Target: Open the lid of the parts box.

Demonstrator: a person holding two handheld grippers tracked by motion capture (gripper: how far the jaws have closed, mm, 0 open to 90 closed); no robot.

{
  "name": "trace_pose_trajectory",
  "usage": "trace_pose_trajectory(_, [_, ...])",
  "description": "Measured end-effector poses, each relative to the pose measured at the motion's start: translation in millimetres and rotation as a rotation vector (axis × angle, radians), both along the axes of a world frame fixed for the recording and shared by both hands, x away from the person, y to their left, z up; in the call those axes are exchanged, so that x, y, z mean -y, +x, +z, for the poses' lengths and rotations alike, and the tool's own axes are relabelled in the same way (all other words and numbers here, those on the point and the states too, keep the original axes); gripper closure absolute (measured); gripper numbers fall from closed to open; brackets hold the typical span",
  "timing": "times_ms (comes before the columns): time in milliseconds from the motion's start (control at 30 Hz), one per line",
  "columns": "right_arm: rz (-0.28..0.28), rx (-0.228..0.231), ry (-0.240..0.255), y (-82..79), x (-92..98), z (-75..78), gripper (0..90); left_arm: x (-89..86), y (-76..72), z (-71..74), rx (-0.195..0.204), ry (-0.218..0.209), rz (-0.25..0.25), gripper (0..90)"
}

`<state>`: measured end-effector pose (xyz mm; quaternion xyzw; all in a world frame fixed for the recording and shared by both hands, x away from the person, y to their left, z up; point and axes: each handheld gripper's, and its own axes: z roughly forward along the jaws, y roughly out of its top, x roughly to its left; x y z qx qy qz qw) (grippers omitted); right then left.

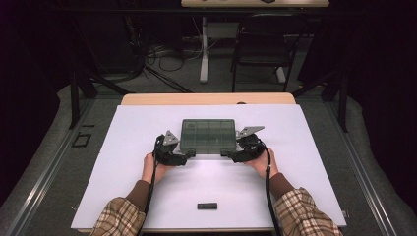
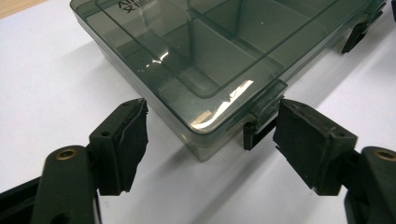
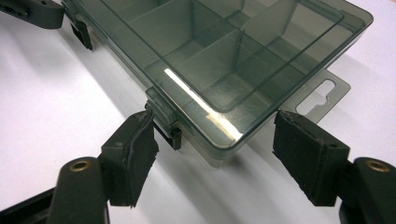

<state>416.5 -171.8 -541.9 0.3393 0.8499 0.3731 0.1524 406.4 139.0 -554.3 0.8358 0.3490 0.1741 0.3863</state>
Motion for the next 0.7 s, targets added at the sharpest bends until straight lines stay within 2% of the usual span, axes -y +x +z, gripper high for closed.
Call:
trace_pose_trajectory(100, [-0.003, 0.001, 0.001, 0.0, -0.6, -0.5, 29.4, 0.9, -0.2, -0.6, -0.005, -0.002, -0.005, 27.7])
trace_pose_trajectory(267, [-0.008, 0.006, 0.002, 0.2, -0.2, -0.8, 30.7, 1.7, -0.6, -1.9, 0.008, -0.001, 0.001, 28.0])
trace_pose_trajectory(500, [-0.013, -0.002, -0.019, -0.3, -2.2, -2.0, 31.8, 1.2, -1.0, -1.9, 0.004, -0.003, 0.001, 28.5])
trace_pose_trajectory(700, [-0.016, -0.004, -0.009, -0.1, -1.9, -3.2, 32.3, 1.0, -1.3, -1.9, 0.005, -0.005, 0.002, 28.8])
